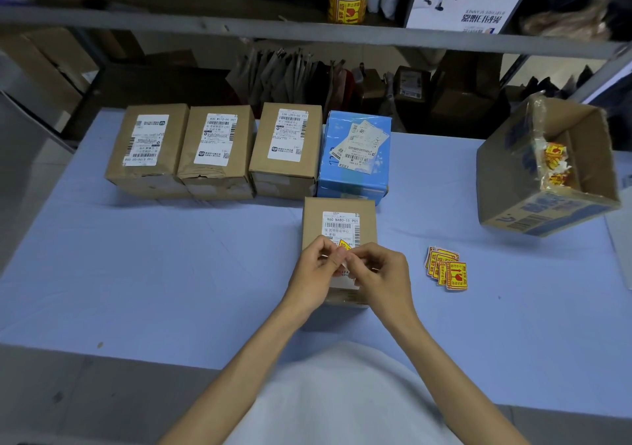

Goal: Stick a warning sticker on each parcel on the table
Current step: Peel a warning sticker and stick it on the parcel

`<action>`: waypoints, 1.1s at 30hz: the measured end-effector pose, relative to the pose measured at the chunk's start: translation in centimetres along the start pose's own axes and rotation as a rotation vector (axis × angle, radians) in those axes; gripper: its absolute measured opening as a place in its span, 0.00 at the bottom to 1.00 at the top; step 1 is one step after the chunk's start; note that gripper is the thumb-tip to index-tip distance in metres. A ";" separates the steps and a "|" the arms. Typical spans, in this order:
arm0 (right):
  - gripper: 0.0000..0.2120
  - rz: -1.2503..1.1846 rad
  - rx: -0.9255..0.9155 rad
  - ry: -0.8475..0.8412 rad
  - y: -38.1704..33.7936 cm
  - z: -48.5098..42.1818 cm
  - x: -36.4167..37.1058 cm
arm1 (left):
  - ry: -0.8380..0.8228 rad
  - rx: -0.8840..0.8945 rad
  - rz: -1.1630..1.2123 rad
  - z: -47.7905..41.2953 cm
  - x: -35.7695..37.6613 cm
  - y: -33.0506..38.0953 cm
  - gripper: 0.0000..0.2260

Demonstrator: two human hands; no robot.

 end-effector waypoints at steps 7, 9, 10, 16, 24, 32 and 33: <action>0.06 -0.108 0.153 0.253 0.1 -1.3 -1.6 | 0.244 0.008 -0.130 -1.0 -1.6 0.1 0.14; 0.07 -0.105 0.155 0.298 0.2 -1.5 -1.9 | 0.304 0.016 -0.152 -1.1 -1.9 0.2 0.14; 0.07 -0.107 0.158 0.308 0.2 -1.6 -1.9 | 0.325 0.020 -0.148 -1.1 -2.0 0.3 0.14; 0.07 -0.063 0.160 0.334 0.5 -1.6 -2.1 | 0.431 0.056 -0.203 -0.6 -2.4 0.8 0.05; 0.07 0.024 0.097 0.332 -0.2 -1.4 -1.4 | 0.392 0.142 -0.388 0.1 -1.7 1.8 0.15; 0.08 0.049 0.121 0.344 -0.8 -1.3 -0.9 | 0.278 0.397 -0.475 0.1 -1.3 2.1 0.25; 0.08 0.049 0.121 0.343 -0.9 -1.3 -0.8 | 0.261 0.431 -0.477 0.2 -1.2 2.4 0.24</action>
Point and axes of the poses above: each hand's wrist, its own z-axis away from the middle knuckle, its own x-axis out of the palm, y = z × x, the point moved 3 cm from there along -z, towards the middle knuckle, and after that the axes turned 14 degrees about y, right-handed, at the moved point
